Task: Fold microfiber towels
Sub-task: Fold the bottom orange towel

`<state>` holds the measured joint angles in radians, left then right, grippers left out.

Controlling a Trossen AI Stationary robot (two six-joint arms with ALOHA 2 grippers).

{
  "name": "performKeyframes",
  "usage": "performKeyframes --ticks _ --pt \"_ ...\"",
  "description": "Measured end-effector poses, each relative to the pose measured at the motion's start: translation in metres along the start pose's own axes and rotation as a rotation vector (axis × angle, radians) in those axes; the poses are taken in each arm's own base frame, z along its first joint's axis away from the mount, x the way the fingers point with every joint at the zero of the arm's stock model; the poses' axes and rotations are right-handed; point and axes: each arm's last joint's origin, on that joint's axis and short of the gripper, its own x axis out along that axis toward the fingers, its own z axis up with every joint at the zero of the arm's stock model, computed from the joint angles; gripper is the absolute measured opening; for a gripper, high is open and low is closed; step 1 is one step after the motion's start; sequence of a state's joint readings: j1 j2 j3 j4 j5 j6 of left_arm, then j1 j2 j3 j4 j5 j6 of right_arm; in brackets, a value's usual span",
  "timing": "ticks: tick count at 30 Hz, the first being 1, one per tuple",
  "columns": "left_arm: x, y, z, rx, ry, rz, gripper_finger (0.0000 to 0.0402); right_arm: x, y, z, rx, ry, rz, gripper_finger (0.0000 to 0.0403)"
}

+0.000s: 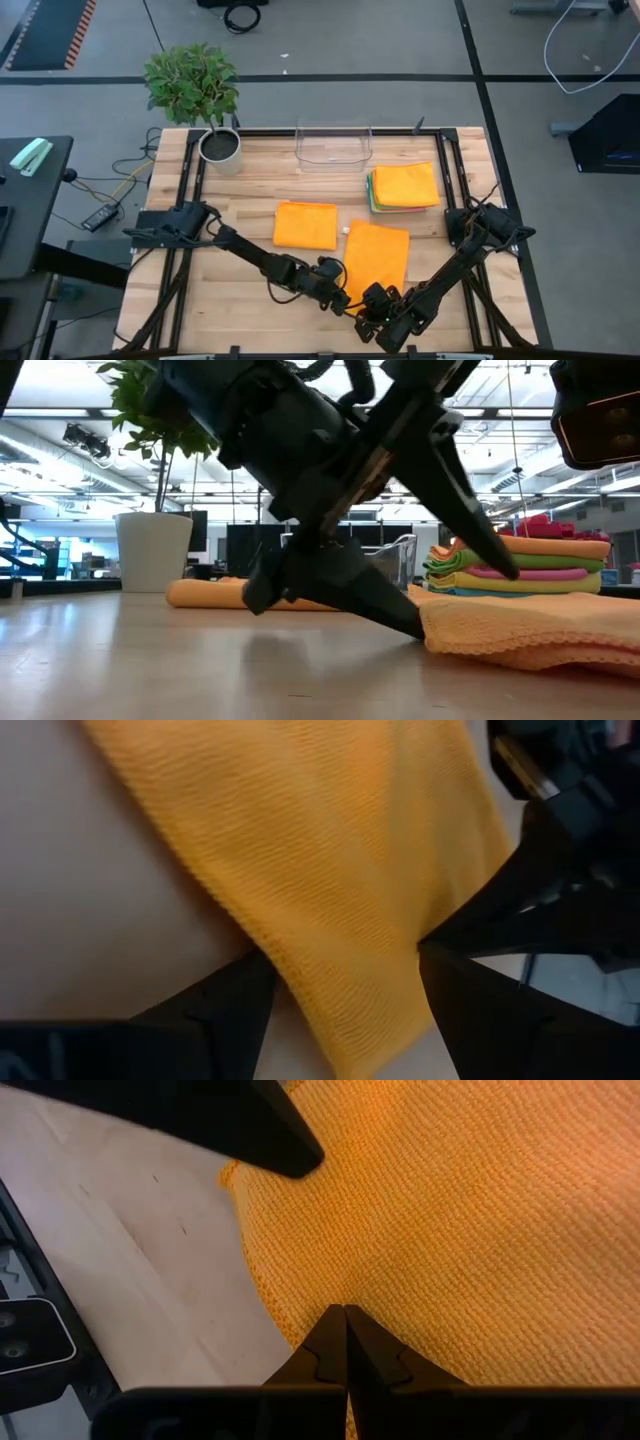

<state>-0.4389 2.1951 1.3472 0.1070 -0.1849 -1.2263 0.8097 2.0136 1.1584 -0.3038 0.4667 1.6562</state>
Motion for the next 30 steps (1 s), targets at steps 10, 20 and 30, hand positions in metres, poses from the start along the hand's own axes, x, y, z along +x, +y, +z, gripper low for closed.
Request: performKeyframes --ticks 10,20,30 --pt "0.003 -0.010 -0.017 0.099 0.109 -0.148 0.0257 0.000 0.000 0.000 0.001 -0.003 0.001 0.0003" --pt "0.003 -0.011 -0.018 0.145 0.145 -0.168 0.0230 0.000 0.000 0.001 0.002 -0.009 0.000 0.0003" --pt "-0.006 -0.008 -0.007 0.065 0.220 -0.115 0.0222 -0.001 0.000 -0.001 -0.006 -0.009 0.003 0.0003"
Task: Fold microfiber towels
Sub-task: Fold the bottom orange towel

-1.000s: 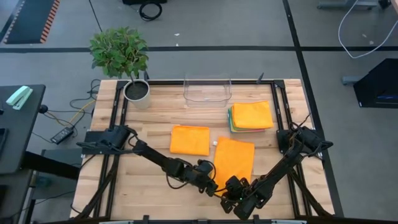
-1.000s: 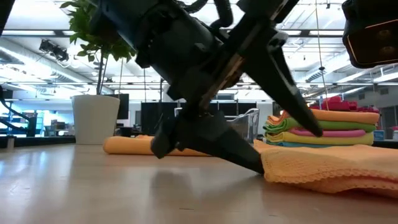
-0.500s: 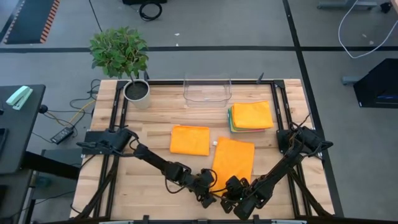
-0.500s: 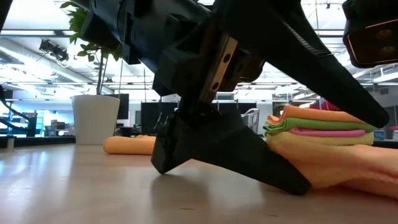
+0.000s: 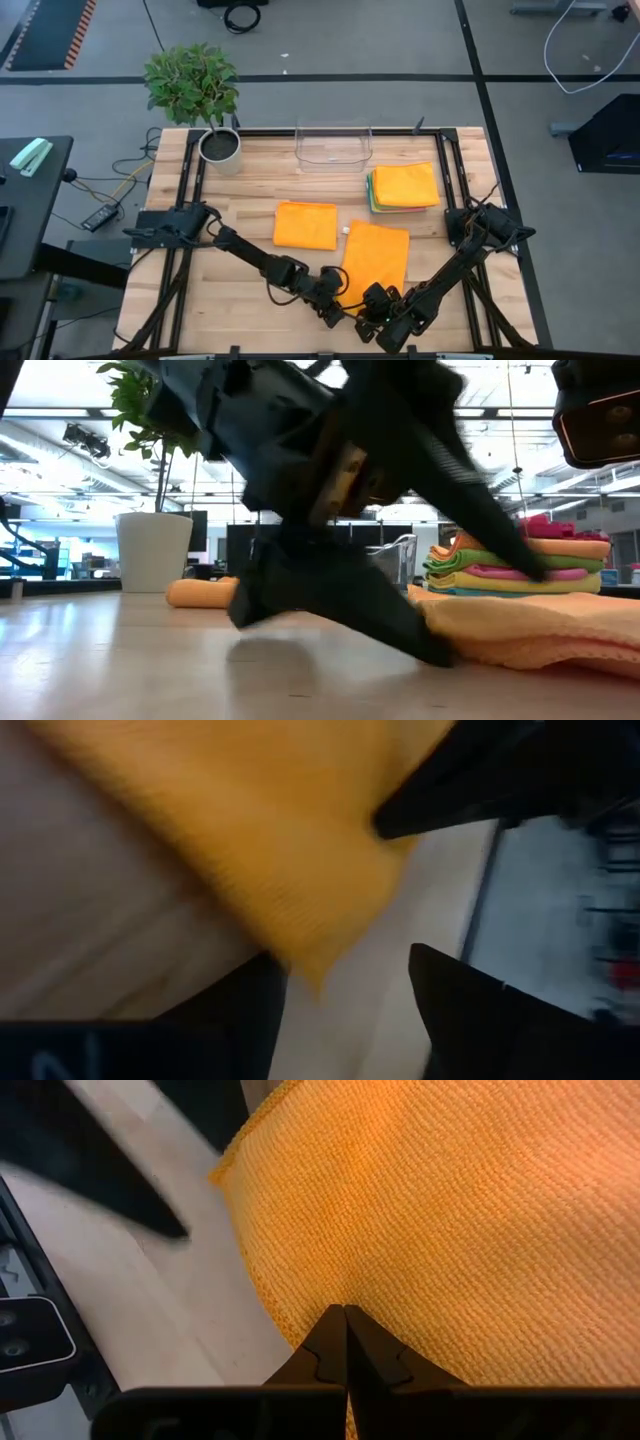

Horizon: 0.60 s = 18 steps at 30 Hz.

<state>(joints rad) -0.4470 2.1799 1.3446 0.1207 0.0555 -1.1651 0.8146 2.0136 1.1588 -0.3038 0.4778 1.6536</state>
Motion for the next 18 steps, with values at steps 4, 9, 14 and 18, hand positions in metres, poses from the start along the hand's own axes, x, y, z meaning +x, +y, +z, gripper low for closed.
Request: performKeyframes --ticks 4,9,14,18 --pt "-0.013 0.003 0.010 -0.015 -0.030 0.096 0.0212 0.000 0.000 0.000 -0.007 0.000 0.000 0.0003" --pt "-0.012 0.008 0.019 -0.025 -0.095 0.120 0.0208 0.000 0.000 0.000 -0.021 -0.001 0.000 0.0003" --pt "-0.011 0.008 0.022 0.051 -0.157 0.135 0.0221 0.000 0.000 0.000 -0.029 0.000 0.001 0.0003" --pt "-0.008 0.007 0.025 0.088 -0.212 0.110 0.0231 0.000 0.000 0.000 -0.033 0.000 0.000 0.0003"
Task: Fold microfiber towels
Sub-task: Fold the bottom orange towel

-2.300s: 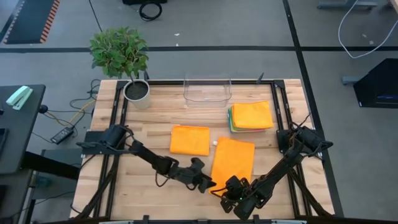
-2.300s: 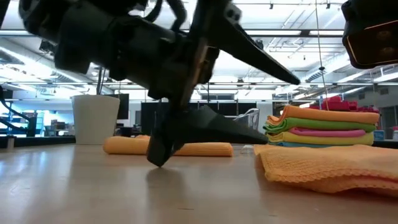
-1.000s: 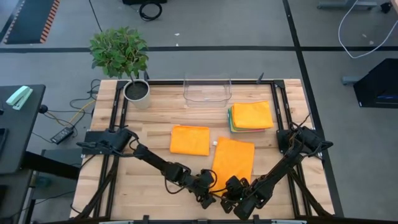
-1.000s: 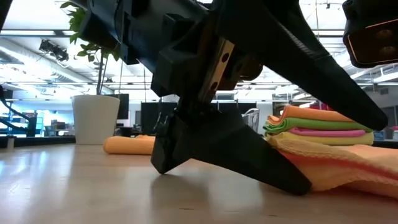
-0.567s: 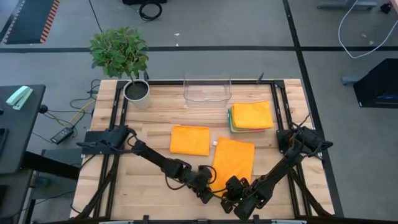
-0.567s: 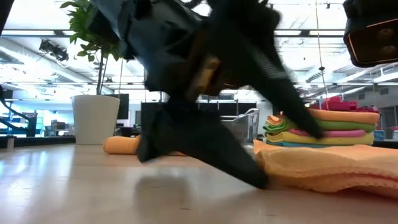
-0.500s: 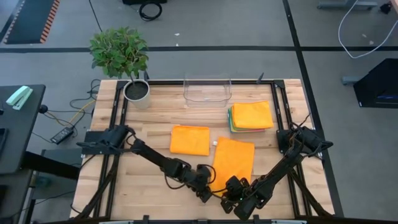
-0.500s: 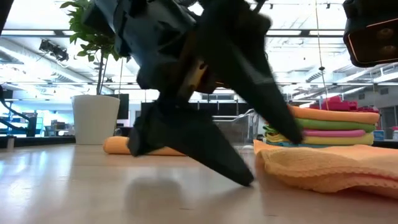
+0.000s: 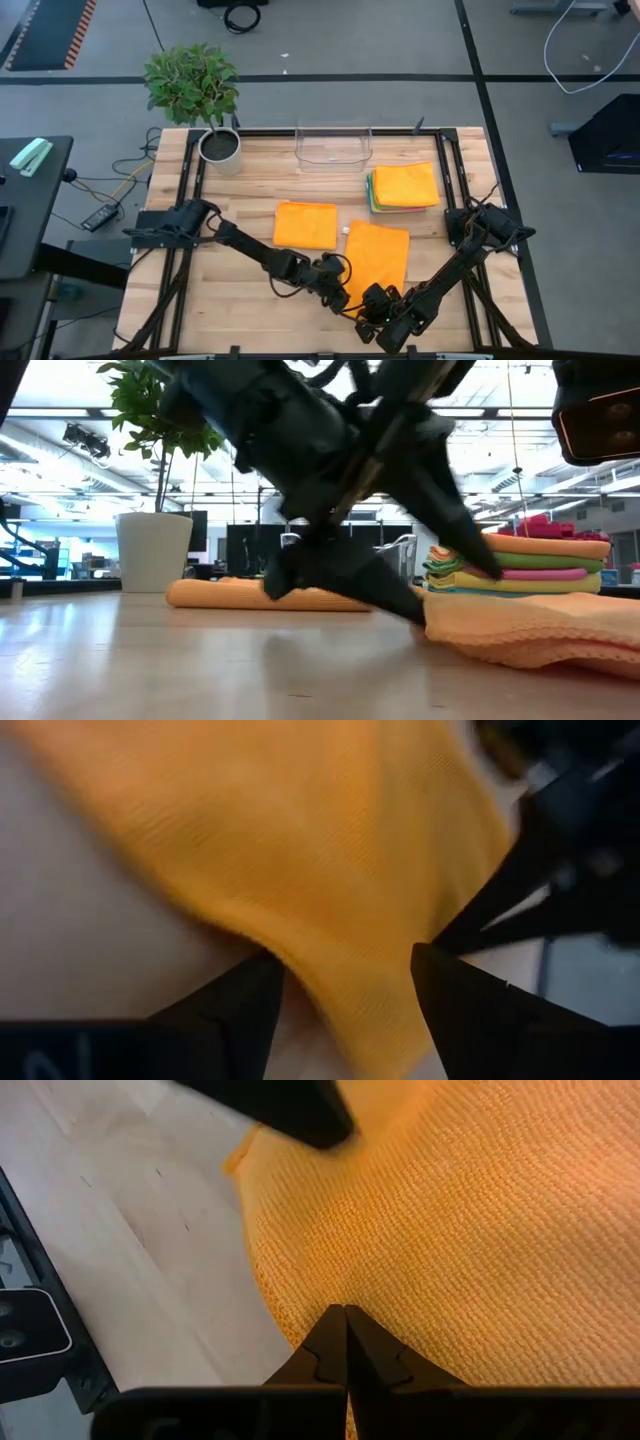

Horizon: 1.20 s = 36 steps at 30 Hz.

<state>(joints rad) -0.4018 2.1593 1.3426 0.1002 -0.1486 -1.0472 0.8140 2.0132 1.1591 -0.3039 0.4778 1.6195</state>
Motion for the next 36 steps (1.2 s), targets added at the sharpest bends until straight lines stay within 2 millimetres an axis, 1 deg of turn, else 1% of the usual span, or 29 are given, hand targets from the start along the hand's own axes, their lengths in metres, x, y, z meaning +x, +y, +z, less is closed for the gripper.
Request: performKeyframes --ticks 4,6,10,16,21,29,36 --pt "0.015 0.002 -0.005 -0.042 -0.017 -0.075 0.0235 0.001 0.000 0.002 -0.002 -0.003 -0.003 0.0003" --pt "0.018 0.002 -0.007 -0.055 0.001 -0.092 0.0235 0.001 0.000 0.002 -0.005 -0.001 -0.001 0.0003" --pt "0.018 0.000 -0.012 -0.027 0.018 -0.104 0.0231 0.001 0.000 0.002 -0.009 0.001 0.001 0.0003" --pt "0.017 -0.006 -0.020 -0.008 0.166 -0.203 0.0216 0.001 0.000 0.002 -0.011 0.003 0.001 0.0003" --pt "0.017 -0.005 -0.020 -0.039 0.183 -0.207 0.0199 0.001 0.000 0.002 -0.012 0.002 0.001 0.0003" --pt "0.018 -0.003 -0.018 -0.037 0.166 -0.192 0.0153 0.001 0.000 0.002 -0.004 0.002 0.001 0.0003" --pt "0.018 -0.003 -0.019 -0.005 0.189 -0.202 0.0085 0.001 0.000 0.002 -0.001 0.002 0.001 0.0003"
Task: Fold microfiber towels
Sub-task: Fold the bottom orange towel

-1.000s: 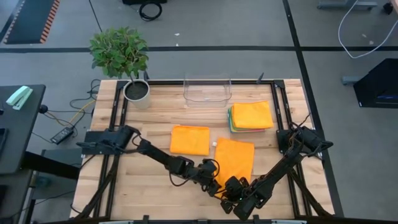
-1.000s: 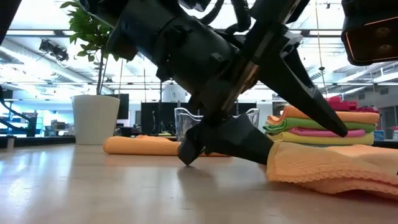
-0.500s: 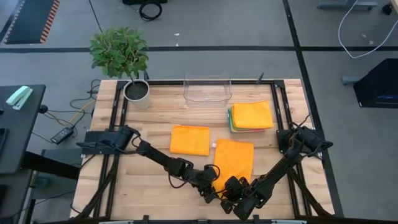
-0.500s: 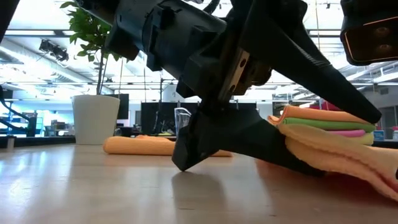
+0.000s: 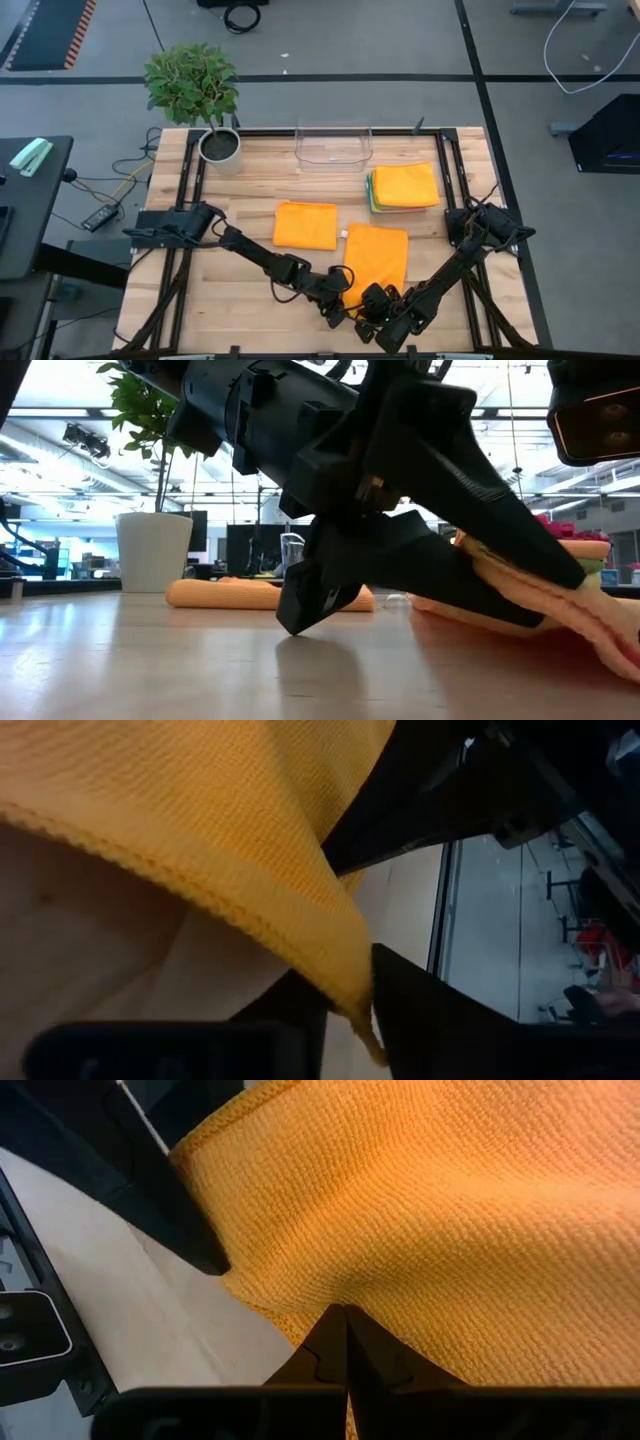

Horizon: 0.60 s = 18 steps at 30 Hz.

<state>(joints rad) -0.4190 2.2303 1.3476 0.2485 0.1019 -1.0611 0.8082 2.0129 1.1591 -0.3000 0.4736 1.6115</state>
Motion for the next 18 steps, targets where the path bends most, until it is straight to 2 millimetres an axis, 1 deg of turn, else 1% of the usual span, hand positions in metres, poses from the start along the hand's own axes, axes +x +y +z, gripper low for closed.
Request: performKeyframes --ticks 6,8,11,13,16,18 --pt "0.000 0.000 0.000 0.023 0.004 0.001 0.0017 0.000 0.000 0.000 0.000 0.000 0.000 0.0003" --pt "0.000 0.000 0.000 0.024 0.004 0.001 0.0011 0.000 0.000 0.000 0.000 0.001 0.000 0.0003" --pt "0.000 0.004 -0.002 -0.023 0.018 0.034 0.0018 -0.004 0.001 0.001 -0.015 0.036 0.004 0.0003" --pt "-0.001 0.007 -0.005 -0.084 0.045 0.072 0.0021 -0.012 0.003 0.001 -0.048 0.059 0.021 0.0004" --pt "-0.001 0.009 -0.009 -0.153 0.080 0.106 0.0011 -0.035 0.011 0.002 -0.142 0.115 0.095 0.0008" --pt "-0.001 0.007 -0.013 -0.166 0.089 0.113 0.0009 -0.051 0.014 -0.003 -0.249 0.143 0.150 0.0012"
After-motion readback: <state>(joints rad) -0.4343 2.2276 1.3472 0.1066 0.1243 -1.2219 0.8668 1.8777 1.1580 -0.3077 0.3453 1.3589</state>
